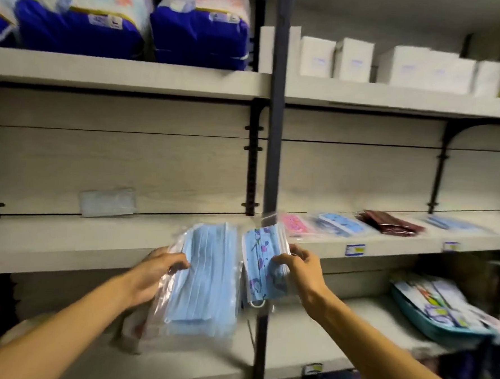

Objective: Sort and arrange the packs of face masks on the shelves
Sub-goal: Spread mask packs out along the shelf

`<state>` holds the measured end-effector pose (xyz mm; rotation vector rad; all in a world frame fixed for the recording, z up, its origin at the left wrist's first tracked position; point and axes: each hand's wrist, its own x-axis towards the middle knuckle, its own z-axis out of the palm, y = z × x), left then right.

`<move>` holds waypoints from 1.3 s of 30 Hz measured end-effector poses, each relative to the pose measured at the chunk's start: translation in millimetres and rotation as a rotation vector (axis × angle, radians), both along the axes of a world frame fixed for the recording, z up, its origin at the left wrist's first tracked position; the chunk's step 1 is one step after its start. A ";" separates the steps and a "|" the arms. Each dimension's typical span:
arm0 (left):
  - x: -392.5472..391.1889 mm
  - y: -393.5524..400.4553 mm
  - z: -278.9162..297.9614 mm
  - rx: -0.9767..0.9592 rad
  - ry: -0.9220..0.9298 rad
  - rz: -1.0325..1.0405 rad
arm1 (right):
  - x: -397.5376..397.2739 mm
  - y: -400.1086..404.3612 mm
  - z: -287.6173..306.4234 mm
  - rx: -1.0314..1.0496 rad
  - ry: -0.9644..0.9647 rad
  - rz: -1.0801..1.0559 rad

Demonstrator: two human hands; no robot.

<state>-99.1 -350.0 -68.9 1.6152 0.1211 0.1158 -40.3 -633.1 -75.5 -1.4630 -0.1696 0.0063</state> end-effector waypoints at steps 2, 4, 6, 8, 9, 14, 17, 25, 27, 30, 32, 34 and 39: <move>7.4 -32.6 -1.6 0.026 0.004 -0.066 | -4.3 -29.6 2.3 0.037 0.030 -0.051; 13.0 -65.6 -0.7 0.038 0.013 -0.104 | -6.4 -57.3 5.9 0.075 0.048 -0.094; 18.6 -95.8 1.8 0.057 0.039 -0.152 | -4.3 -83.6 8.4 0.057 0.049 -0.123; 28.5 -121.6 3.3 0.070 0.051 -0.172 | 0.4 -108.9 8.0 0.030 0.057 -0.154; 33.9 -135.7 4.1 0.082 0.064 -0.166 | 4.5 -121.8 6.6 0.019 0.065 -0.166; 82.1 -203.7 -4.3 0.117 0.079 -0.184 | 34.3 -188.5 -4.1 -0.044 0.065 -0.202; 120.8 -243.8 -8.7 0.138 0.063 -0.081 | 71.5 -227.5 -9.6 -0.047 0.096 -0.210; 231.6 -291.7 6.7 0.189 0.028 0.105 | 185.3 -308.4 10.0 -0.021 0.118 -0.109; 248.1 -297.4 8.2 0.156 0.026 0.164 | 208.1 -319.4 13.4 -0.055 0.106 -0.074; 264.7 -301.4 11.3 0.137 0.011 0.244 | 236.6 -324.1 14.0 -0.139 0.090 -0.040; 273.2 -301.0 15.9 0.130 0.008 0.284 | 256.1 -321.6 18.9 -0.189 0.071 -0.019; 280.7 -299.8 20.3 0.141 0.013 0.324 | 275.9 -314.9 24.0 -0.214 0.065 0.012; 302.9 -293.8 28.5 0.146 0.040 0.335 | 327.1 -284.7 26.4 -0.301 0.092 0.061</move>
